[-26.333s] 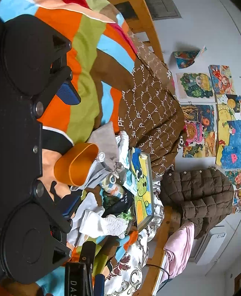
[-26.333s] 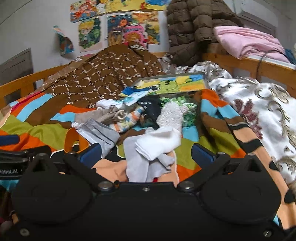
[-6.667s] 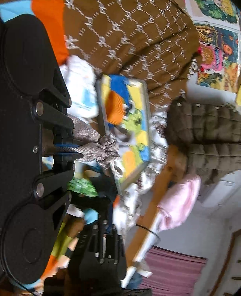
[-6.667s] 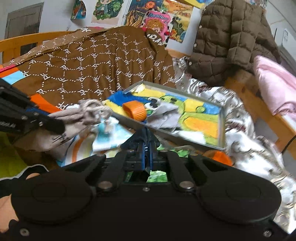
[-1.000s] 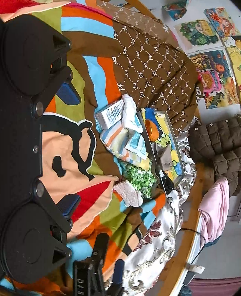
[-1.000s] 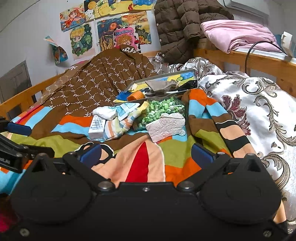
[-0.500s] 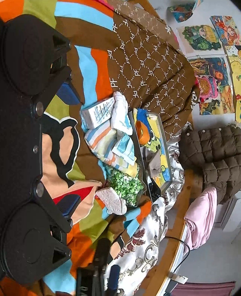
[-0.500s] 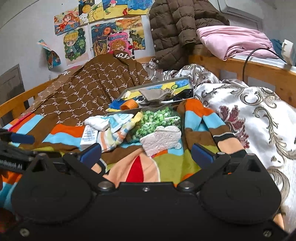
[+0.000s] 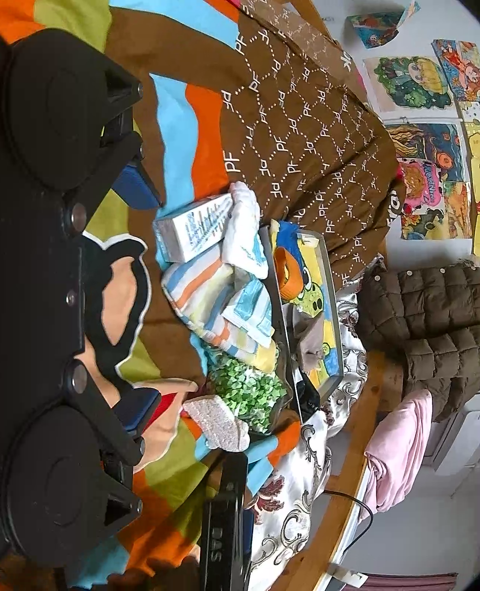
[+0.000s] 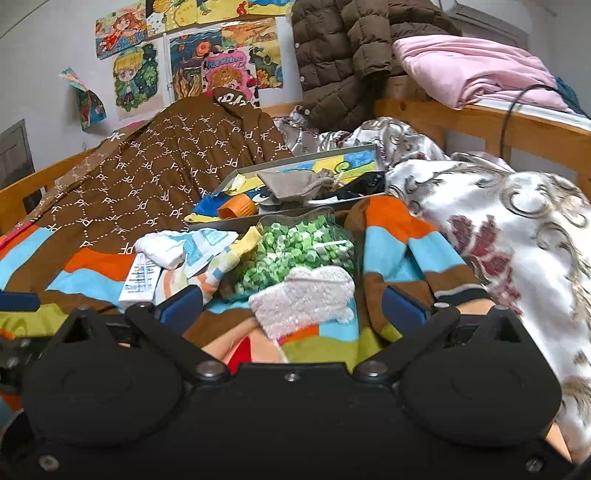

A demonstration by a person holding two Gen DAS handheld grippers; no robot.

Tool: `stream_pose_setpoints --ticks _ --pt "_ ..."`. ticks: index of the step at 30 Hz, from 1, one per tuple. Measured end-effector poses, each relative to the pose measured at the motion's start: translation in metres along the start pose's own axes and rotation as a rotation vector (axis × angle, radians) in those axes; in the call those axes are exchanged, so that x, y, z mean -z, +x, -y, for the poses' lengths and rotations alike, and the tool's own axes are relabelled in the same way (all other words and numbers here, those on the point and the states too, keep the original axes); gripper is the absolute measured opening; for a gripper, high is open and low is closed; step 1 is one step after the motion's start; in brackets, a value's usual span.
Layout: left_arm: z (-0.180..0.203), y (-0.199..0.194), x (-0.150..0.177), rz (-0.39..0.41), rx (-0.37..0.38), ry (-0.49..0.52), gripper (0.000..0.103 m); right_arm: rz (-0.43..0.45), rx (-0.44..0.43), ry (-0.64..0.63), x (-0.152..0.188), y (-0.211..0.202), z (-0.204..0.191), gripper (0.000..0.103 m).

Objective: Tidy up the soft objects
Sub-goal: 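Move both tools toward the blue-white packet and white foam sheet, then grasp the blue-white packet with the left gripper while the right gripper grasps the white foam sheet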

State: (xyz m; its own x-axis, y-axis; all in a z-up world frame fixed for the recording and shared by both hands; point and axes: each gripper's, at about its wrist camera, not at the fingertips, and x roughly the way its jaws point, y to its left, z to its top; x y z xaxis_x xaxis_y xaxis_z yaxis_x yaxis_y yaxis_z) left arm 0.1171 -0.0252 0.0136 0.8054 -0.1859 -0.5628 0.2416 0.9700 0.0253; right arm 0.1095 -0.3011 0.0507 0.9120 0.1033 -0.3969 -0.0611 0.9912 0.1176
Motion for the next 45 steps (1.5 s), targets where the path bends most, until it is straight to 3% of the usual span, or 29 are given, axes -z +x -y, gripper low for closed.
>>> stream_pose_setpoints --ticks 4,8,16,23,28,36,42,45 --pt "-0.002 0.013 -0.007 0.024 0.007 0.013 0.102 0.020 -0.011 -0.034 -0.003 0.029 0.000 0.102" --pt "-0.008 0.034 -0.017 -0.029 0.026 0.033 0.102 0.029 -0.023 -0.077 0.005 0.049 0.000 0.102" --pt "-0.014 0.068 -0.035 -0.045 0.018 0.035 0.102 -0.009 -0.085 -0.064 0.017 0.067 0.004 0.102" --pt "-0.007 0.101 -0.062 -0.087 0.089 0.026 0.102 -0.063 -0.070 -0.075 0.027 0.088 0.011 0.102" --pt "0.000 0.123 -0.083 -0.173 0.137 0.069 0.102 -0.060 -0.070 -0.097 0.026 0.102 0.000 0.102" --pt "0.002 0.141 -0.115 -0.183 0.145 0.212 0.102 -0.072 -0.026 -0.155 0.022 0.122 -0.016 0.102" --pt "-0.015 0.172 -0.118 -0.176 0.260 0.124 0.101 -0.089 -0.039 -0.149 0.024 0.125 -0.006 0.102" --pt "-0.017 0.182 -0.114 -0.196 0.313 0.137 0.100 -0.081 -0.044 -0.159 0.023 0.123 -0.004 0.102"
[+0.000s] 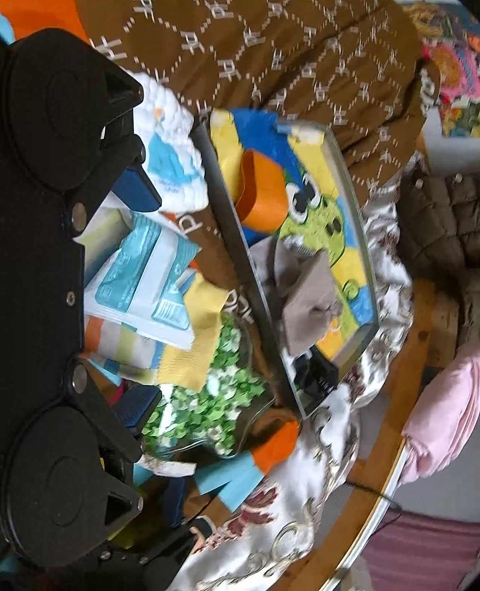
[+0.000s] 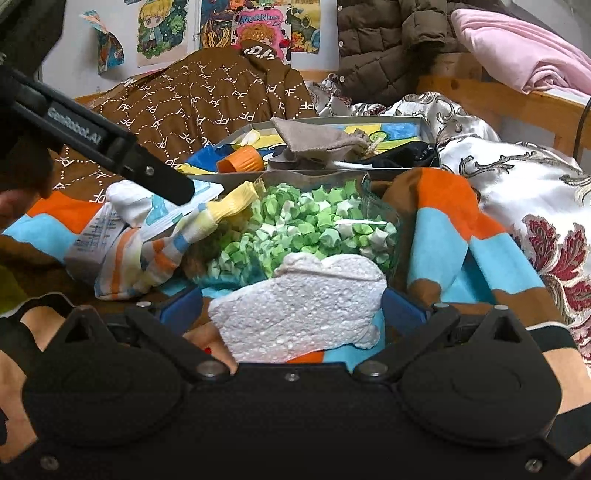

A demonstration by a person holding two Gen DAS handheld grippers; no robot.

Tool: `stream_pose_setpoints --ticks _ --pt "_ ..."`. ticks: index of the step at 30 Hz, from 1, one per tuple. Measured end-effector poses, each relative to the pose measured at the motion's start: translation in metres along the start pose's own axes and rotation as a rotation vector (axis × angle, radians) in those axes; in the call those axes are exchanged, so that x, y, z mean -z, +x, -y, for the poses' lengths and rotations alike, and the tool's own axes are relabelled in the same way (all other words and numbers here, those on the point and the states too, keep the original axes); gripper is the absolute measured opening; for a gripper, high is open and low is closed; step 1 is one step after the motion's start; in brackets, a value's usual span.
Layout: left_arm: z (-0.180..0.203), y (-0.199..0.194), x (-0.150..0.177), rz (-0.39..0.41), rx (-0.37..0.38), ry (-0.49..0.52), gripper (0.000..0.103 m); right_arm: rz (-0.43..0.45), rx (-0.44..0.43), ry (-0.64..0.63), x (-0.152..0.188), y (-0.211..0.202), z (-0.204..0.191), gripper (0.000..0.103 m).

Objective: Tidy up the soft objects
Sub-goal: 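Grasp the blue-white packet with the left gripper while the right gripper grasps the white foam sheet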

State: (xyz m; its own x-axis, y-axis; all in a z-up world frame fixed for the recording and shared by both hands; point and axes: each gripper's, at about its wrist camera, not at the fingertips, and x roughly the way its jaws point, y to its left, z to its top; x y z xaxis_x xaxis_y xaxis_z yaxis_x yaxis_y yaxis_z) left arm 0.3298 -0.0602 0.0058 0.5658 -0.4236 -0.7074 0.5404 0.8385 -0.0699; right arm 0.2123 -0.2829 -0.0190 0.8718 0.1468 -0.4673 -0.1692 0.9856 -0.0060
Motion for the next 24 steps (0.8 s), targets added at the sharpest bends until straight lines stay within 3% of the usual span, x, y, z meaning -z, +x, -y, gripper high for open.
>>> stream_pose_setpoints --ticks 4,14,20,24 --pt "-0.005 0.011 -0.001 -0.036 0.051 0.022 0.099 -0.001 -0.002 -0.039 0.001 0.004 -0.001 0.102" --pt "-0.015 0.025 -0.003 -0.045 0.092 0.019 0.095 -0.035 -0.032 -0.035 0.001 0.014 0.008 0.102" --pt "-0.015 0.028 -0.001 -0.056 0.109 0.007 0.088 -0.022 -0.034 -0.034 0.003 0.012 0.009 0.100" --pt "-0.016 0.026 0.002 -0.058 0.113 -0.002 0.078 -0.005 -0.042 -0.021 0.005 0.008 0.009 0.099"
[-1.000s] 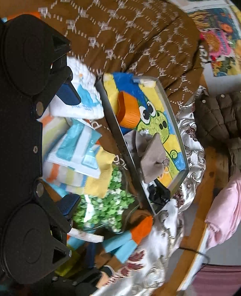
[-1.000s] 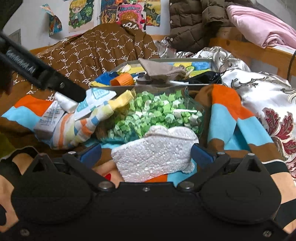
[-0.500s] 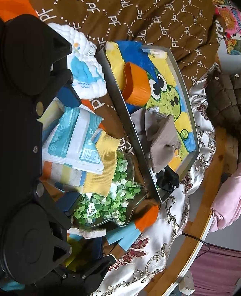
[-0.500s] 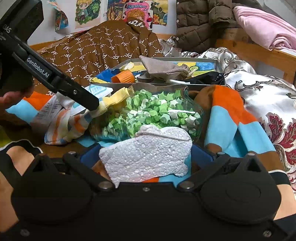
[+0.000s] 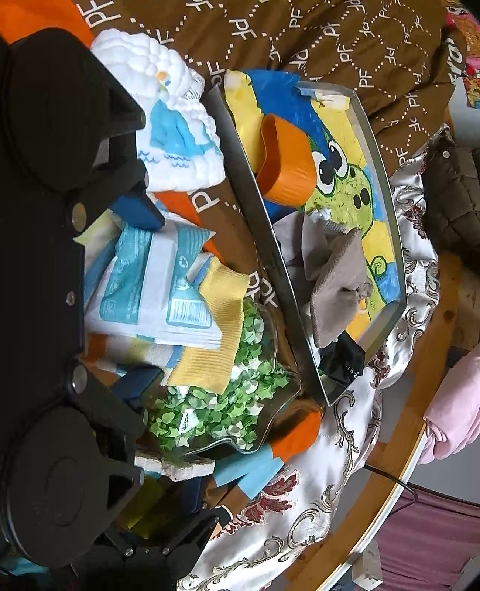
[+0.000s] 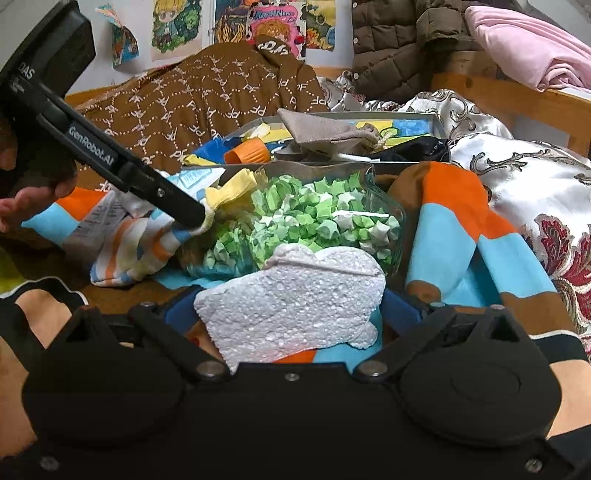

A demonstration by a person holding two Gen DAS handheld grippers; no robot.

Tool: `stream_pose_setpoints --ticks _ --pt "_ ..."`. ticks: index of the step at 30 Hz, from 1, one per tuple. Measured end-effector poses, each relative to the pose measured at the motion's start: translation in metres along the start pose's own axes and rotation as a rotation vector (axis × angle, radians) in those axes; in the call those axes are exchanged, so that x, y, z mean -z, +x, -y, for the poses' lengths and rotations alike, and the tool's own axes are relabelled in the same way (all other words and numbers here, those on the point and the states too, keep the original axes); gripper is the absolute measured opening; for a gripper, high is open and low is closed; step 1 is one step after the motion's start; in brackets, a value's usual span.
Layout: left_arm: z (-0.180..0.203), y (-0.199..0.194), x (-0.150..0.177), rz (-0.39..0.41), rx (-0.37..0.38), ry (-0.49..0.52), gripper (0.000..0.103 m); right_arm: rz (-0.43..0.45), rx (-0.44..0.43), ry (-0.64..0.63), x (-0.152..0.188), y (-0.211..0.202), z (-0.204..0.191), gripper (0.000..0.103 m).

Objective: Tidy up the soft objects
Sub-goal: 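Grasp the blue-white packet with the left gripper while the right gripper grasps the white foam sheet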

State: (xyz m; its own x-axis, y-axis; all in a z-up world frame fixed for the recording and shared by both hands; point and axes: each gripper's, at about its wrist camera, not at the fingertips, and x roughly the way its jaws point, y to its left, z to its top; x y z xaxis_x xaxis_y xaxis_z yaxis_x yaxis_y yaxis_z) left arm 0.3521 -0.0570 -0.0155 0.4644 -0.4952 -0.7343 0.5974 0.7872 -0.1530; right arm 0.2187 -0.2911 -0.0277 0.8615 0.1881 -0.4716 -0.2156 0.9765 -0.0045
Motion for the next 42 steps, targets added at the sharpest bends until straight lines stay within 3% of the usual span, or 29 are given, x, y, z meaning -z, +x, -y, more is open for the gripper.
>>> stream_pose_setpoints --ticks 4,9,13,42 --pt "-0.003 -0.006 0.002 0.007 0.003 -0.026 0.067 0.011 -0.001 0.009 0.003 -0.004 0.000 0.098" --pt "-0.003 -0.009 0.002 0.006 0.010 -0.039 0.066 0.009 -0.003 0.018 0.005 -0.007 0.000 0.098" --pt "0.004 -0.011 0.003 -0.002 0.014 -0.016 0.050 0.006 -0.002 0.027 0.006 -0.009 -0.001 0.098" --pt "0.048 -0.051 0.014 0.036 0.014 0.031 0.045 0.060 -0.006 0.022 0.003 -0.022 -0.014 0.097"
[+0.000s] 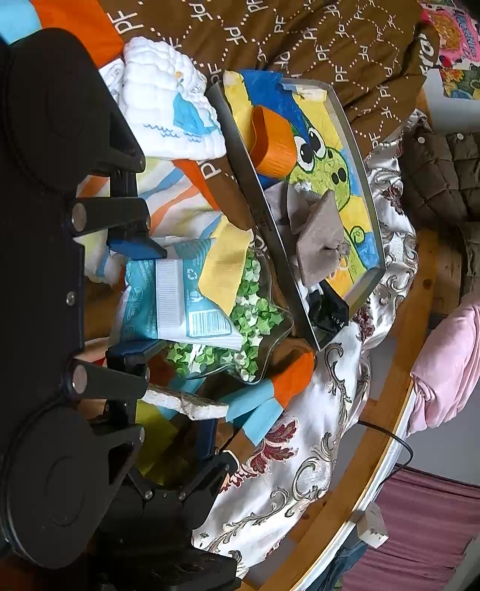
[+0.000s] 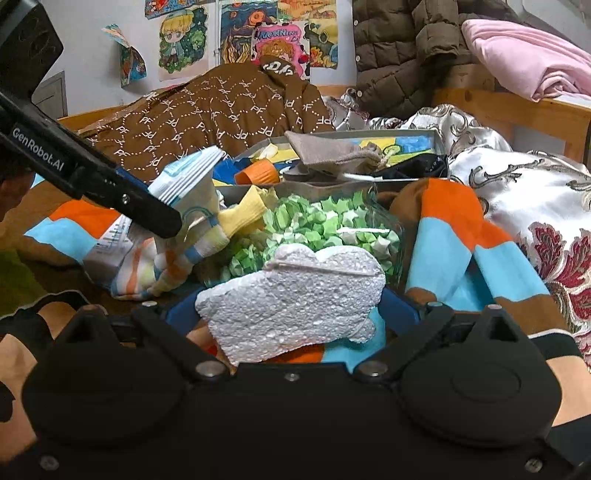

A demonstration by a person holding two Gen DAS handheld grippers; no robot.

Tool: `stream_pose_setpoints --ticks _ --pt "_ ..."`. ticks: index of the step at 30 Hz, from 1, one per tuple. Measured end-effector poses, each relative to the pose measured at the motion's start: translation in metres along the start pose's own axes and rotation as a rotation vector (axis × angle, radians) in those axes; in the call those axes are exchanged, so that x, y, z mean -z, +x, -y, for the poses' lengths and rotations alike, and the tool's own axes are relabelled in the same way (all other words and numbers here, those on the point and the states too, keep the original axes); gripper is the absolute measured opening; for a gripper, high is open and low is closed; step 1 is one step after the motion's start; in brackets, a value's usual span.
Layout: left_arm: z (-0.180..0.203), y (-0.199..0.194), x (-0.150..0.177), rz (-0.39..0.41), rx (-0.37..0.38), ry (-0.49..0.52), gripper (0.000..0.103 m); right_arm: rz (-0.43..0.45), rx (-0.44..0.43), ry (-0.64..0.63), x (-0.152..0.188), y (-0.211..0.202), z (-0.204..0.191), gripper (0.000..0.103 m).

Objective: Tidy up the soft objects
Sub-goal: 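Grasp the blue-white packet with the left gripper while the right gripper grasps the white foam sheet, then lift the packet and foam sheet and carry both toward the frog tray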

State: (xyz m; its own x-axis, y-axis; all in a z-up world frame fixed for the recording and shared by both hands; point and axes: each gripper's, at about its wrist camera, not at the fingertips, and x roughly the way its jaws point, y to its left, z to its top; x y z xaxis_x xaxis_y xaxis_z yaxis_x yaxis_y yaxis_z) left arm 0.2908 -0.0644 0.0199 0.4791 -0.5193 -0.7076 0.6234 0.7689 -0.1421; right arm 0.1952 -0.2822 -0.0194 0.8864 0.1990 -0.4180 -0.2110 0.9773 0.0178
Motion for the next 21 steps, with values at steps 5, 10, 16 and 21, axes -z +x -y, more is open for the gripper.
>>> stream_pose_setpoints --ticks 5,10,16,21 --pt "0.000 -0.007 0.000 0.022 0.001 -0.017 0.044 0.019 0.000 -0.006 -0.006 -0.003 -0.001 0.097" --pt "0.000 -0.017 0.003 0.049 0.014 -0.018 0.044 0.046 0.015 -0.002 -0.017 -0.007 -0.003 0.097" --pt "-0.003 -0.026 0.001 0.089 0.032 -0.039 0.043 0.070 0.035 -0.005 -0.028 -0.009 -0.006 0.097" --pt "-0.008 -0.031 -0.005 0.147 0.039 -0.061 0.043 0.093 0.048 -0.021 -0.036 -0.011 -0.010 0.097"
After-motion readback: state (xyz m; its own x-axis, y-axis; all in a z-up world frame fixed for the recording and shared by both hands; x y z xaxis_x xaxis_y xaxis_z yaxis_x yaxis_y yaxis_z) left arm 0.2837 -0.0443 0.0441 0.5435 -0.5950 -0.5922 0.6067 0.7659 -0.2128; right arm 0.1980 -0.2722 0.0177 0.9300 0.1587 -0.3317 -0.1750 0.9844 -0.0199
